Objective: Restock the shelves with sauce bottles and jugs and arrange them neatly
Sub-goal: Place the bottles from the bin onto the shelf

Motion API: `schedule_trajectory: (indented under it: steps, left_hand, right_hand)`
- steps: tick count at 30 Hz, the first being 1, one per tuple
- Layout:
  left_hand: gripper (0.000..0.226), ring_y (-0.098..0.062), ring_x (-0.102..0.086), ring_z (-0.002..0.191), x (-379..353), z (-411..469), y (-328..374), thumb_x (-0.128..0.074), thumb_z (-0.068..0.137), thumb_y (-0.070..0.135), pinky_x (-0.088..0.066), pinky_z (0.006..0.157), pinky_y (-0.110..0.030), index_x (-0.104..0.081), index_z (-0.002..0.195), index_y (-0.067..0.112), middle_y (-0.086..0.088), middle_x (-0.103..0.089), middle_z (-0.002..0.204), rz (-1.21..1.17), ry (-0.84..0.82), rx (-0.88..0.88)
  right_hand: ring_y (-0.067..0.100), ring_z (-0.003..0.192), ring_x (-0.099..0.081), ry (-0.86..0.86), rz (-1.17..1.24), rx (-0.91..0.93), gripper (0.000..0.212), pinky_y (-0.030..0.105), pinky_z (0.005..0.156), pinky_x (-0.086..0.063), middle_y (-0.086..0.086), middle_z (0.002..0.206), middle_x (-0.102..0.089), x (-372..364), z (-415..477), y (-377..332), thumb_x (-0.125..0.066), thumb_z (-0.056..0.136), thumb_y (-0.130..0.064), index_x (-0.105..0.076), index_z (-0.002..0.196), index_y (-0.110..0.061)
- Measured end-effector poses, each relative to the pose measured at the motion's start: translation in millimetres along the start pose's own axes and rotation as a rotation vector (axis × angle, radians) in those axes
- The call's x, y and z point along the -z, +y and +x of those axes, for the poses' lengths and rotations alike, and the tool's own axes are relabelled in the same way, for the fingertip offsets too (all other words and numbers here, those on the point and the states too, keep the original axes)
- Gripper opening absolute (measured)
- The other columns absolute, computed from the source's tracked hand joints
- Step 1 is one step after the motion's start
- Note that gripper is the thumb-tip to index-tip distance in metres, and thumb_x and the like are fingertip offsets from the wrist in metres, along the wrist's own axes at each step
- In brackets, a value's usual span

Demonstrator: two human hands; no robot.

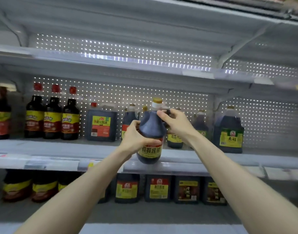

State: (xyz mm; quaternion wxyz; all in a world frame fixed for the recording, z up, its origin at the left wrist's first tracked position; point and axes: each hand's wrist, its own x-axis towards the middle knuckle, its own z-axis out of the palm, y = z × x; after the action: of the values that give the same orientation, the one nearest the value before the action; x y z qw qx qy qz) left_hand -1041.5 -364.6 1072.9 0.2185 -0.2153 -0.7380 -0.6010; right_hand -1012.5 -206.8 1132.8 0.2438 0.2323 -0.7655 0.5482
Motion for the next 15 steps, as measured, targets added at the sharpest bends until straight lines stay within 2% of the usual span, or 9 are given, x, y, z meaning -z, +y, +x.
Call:
schedule_trajectory:
  steps: [2, 4, 7, 10, 15]
  left_hand:
    - [0.091, -0.018, -0.061, 0.105, -12, 9, -2, -0.093, 0.038, 0.035, -0.053, 0.090, -0.045, -0.049, 0.115, 0.018, 0.002, -0.062, 0.111, 0.015, 0.022, 0.005]
    - [0.089, -0.018, -0.060, 0.106, -21, 20, -4, -0.094, 0.043, 0.030, -0.053, 0.092, -0.043, -0.048, 0.118, 0.016, 0.002, -0.061, 0.112, 0.015, 0.036, 0.005]
    - [0.087, -0.018, -0.058, 0.108, -34, 33, -9, -0.093, 0.050, 0.022, -0.051, 0.089, -0.034, -0.046, 0.122, 0.014, 0.003, -0.059, 0.114, 0.010, 0.032, 0.012]
    - [0.084, -0.015, -0.056, 0.105, -43, 44, -16, -0.092, 0.053, 0.021, -0.047, 0.082, -0.025, -0.045, 0.123, 0.015, 0.006, -0.058, 0.111, 0.011, 0.031, 0.026]
    - [0.086, -0.015, -0.058, 0.104, -51, 60, -28, -0.093, 0.052, 0.027, -0.049, 0.081, -0.025, -0.046, 0.123, 0.017, 0.005, -0.059, 0.112, 0.023, 0.002, 0.057]
  right_hand:
    - [0.020, 0.105, -0.064, -0.003, 0.011, 0.006, 0.005, 0.039, 0.087, -0.055, -0.004, 0.104, -0.070, 10, 10, 11, -0.063, 0.092, -0.030, -0.065, 0.097, -0.032]
    - [0.016, 0.104, -0.063, -0.013, 0.003, 0.018, 0.010, 0.036, 0.087, -0.055, -0.003, 0.107, -0.068, 17, 21, 20, -0.062, 0.093, -0.030, -0.064, 0.102, -0.029]
    - [0.016, 0.107, -0.062, -0.003, 0.013, 0.030, 0.021, 0.036, 0.089, -0.054, -0.002, 0.111, -0.067, 26, 35, 30, -0.063, 0.092, -0.028, -0.063, 0.112, -0.021]
    - [0.016, 0.106, -0.061, 0.024, 0.016, 0.034, 0.018, 0.035, 0.090, -0.053, -0.005, 0.108, -0.065, 29, 48, 44, -0.064, 0.092, -0.024, -0.063, 0.109, -0.021]
    - [0.012, 0.100, -0.059, 0.023, 0.011, 0.011, 0.016, 0.032, 0.083, -0.055, -0.011, 0.102, -0.062, 33, 64, 62, -0.062, 0.093, -0.024, -0.060, 0.109, -0.023]
